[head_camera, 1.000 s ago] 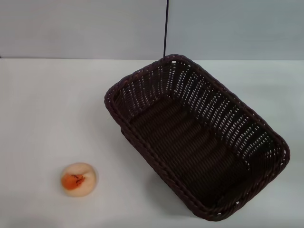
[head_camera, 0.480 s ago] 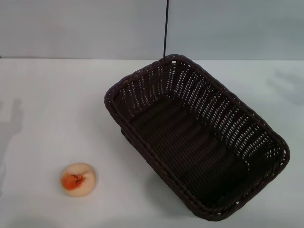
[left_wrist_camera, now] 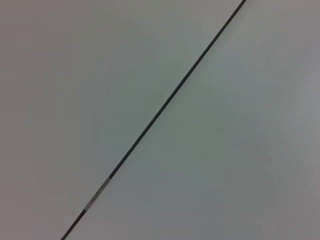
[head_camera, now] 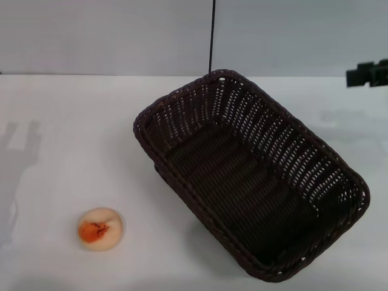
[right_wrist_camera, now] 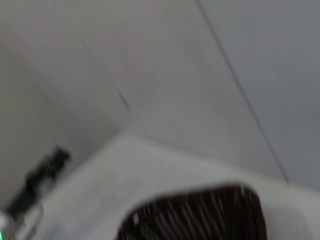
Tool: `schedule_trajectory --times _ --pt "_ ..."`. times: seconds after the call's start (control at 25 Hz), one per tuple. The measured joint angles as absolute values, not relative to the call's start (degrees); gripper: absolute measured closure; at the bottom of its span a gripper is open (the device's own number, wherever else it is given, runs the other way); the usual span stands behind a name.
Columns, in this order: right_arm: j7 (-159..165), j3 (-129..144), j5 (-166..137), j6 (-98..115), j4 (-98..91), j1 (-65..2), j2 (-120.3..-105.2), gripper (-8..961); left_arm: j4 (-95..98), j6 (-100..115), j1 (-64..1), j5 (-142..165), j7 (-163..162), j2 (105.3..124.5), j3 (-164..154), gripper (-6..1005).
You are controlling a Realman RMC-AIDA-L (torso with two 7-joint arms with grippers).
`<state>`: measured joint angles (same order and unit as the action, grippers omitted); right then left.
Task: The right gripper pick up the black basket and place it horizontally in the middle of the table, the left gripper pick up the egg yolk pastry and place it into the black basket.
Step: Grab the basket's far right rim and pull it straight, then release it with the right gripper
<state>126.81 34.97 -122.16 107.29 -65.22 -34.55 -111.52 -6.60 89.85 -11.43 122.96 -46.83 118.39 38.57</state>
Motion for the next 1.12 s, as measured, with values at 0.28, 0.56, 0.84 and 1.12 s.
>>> schedule_trajectory --times 0.28,0.56,0.84,1.12 --pt "132.18 41.10 -135.63 107.93 -62.71 -42.28 -110.67 239 -6.68 89.79 -11.14 122.65 -48.60 118.45 38.72 457" --pt "134.17 46.78 -143.69 107.98 -59.51 -45.80 -111.50 241 -6.70 89.99 -10.31 122.69 -49.28 118.57 38.50 457" --pt "134.61 48.81 -146.55 107.75 -58.00 -46.42 -112.39 242 -6.77 89.96 -9.67 122.86 -50.49 118.57 38.41 458" --pt "134.72 49.98 -149.19 107.54 -55.93 -45.96 -113.60 243 -6.77 89.70 -9.77 122.97 -50.61 118.64 38.35 458"
